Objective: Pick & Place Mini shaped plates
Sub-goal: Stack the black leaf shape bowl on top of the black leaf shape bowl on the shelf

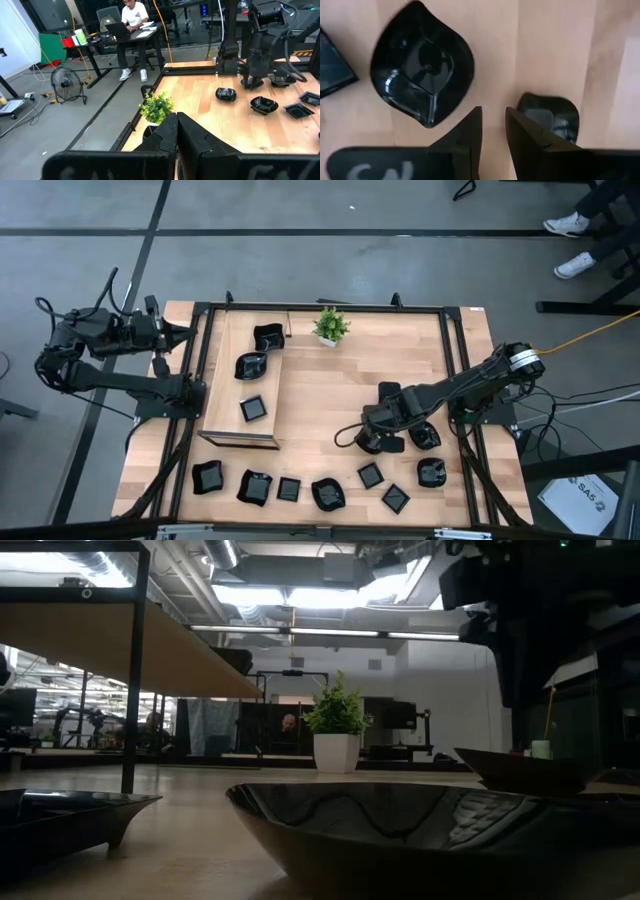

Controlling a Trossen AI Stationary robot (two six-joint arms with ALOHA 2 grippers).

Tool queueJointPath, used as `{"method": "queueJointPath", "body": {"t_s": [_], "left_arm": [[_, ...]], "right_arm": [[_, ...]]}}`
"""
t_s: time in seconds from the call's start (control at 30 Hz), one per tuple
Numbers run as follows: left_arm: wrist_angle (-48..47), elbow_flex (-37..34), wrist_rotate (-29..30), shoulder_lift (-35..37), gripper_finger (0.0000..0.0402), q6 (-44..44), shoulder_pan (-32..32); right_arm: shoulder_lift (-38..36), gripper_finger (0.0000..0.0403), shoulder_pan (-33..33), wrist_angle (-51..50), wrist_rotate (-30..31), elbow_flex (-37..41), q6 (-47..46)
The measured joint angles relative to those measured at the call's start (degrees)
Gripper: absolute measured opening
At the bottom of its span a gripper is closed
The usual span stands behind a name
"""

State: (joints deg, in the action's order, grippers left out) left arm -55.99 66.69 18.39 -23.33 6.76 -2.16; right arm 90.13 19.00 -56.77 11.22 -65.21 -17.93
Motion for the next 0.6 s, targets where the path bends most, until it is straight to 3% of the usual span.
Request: {"method": "queueJointPath", "body": {"t_s": [0.17, 0.6], "left_arm": [[0.02, 0.01, -0.01, 0.0, 0.0004, 0.0, -0.01], [0.01, -0.02, -0.01, 0.0, 0.0004, 0.01, 0.0]], "right_arm": [[0.02, 0.0085, -0.2, -1.41, 1.51, 0.48, -2.75], [-0.94, 0.0085, -2.35, 9.83, 2.98, 14.15, -2.7]]}}
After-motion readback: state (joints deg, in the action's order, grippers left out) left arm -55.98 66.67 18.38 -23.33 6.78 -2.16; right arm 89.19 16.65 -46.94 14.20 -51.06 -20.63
